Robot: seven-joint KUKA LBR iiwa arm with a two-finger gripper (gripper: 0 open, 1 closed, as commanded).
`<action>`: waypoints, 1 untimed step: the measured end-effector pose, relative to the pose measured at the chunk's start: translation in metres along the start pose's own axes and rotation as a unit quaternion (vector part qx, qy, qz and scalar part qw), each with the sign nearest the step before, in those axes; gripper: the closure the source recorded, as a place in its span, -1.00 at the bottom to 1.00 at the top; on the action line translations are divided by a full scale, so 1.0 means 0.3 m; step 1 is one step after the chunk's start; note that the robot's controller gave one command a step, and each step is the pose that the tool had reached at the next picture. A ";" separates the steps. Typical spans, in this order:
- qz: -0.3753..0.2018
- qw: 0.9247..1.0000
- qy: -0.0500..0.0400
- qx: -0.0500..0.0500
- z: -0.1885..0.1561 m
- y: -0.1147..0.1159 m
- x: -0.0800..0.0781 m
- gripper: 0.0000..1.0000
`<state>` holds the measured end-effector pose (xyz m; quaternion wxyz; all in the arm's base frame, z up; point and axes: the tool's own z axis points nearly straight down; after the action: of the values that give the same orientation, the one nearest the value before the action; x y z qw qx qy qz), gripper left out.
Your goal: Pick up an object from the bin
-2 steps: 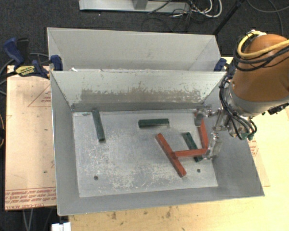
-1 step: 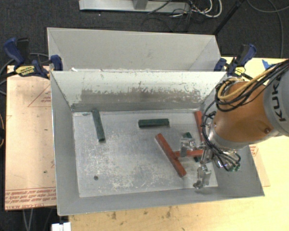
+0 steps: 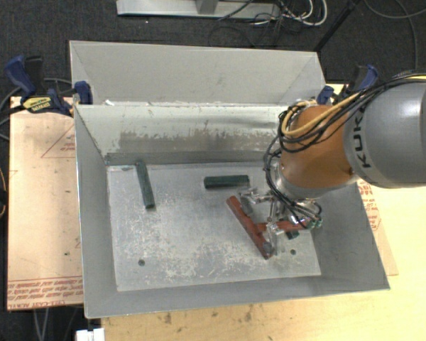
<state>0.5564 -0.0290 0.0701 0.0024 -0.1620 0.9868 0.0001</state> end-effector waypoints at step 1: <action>0.001 1.000 0.004 0.000 -0.023 -0.005 0.002 1.00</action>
Offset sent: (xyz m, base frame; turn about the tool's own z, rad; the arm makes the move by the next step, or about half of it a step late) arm 0.0000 0.0000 0.0000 0.0000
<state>0.5563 -0.0307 0.0770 -0.0011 -0.1614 0.9869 -0.0005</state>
